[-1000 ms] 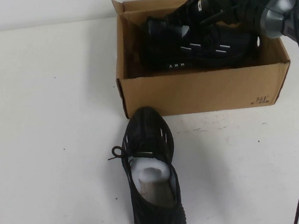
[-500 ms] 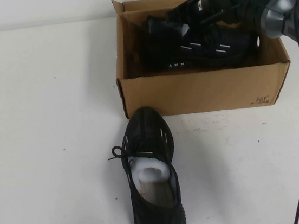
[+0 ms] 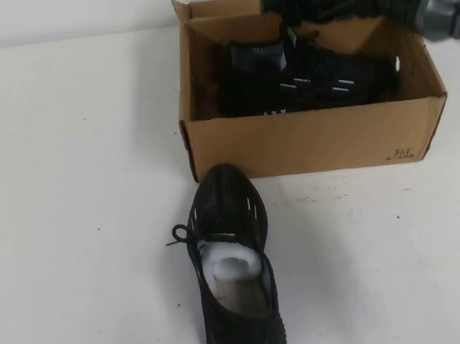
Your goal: Put shoes into padded shoe box
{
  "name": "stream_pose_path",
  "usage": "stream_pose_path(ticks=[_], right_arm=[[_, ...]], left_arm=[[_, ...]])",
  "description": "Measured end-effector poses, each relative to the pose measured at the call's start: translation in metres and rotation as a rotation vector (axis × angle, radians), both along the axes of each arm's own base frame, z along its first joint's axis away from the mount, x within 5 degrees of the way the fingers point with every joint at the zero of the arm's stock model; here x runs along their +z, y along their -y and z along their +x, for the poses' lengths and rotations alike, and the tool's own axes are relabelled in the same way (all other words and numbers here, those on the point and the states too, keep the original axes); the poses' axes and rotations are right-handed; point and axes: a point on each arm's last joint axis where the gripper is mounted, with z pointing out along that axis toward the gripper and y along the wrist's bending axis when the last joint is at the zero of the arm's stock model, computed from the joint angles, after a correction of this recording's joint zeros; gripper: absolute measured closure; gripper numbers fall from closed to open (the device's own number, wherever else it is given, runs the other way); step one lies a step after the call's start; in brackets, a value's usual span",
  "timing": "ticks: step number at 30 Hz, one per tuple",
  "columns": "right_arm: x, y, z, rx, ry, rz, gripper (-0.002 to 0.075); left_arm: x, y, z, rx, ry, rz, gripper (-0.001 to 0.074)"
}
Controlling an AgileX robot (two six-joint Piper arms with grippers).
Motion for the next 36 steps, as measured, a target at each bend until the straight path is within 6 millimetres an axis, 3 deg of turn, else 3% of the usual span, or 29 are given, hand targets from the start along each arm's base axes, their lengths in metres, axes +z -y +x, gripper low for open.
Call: stream_pose_path(ticks=[5, 7, 12, 16, 21, 30, 36], right_arm=[[0.042, 0.006, -0.028, -0.025, -0.033, -0.022, 0.0369], [0.062, 0.005, -0.045, -0.020, -0.042, -0.031, 0.0424], [0.109, 0.011, -0.092, 0.018, -0.021, -0.046, 0.0670], [0.134, 0.020, -0.126, 0.039, -0.012, -0.046, 0.0721], [0.152, 0.026, -0.169, 0.068, -0.047, -0.095, 0.0731], [0.163, 0.036, -0.250, 0.173, -0.040, -0.162, 0.0733], [0.172, 0.054, -0.276, 0.173, -0.056, -0.186, 0.0734]], left_arm=[[0.000, 0.000, 0.000, 0.000, 0.000, 0.000, 0.0739], [0.000, 0.000, 0.000, 0.000, 0.000, 0.000, 0.0739], [0.000, 0.000, 0.000, 0.000, 0.000, 0.000, 0.0739], [0.000, 0.000, 0.000, 0.000, 0.000, 0.000, 0.0739], [0.000, 0.000, 0.000, 0.000, 0.000, 0.000, 0.0739], [0.000, 0.000, 0.000, 0.000, 0.000, 0.000, 0.0739], [0.000, 0.000, 0.000, 0.000, 0.000, 0.000, 0.0739]])
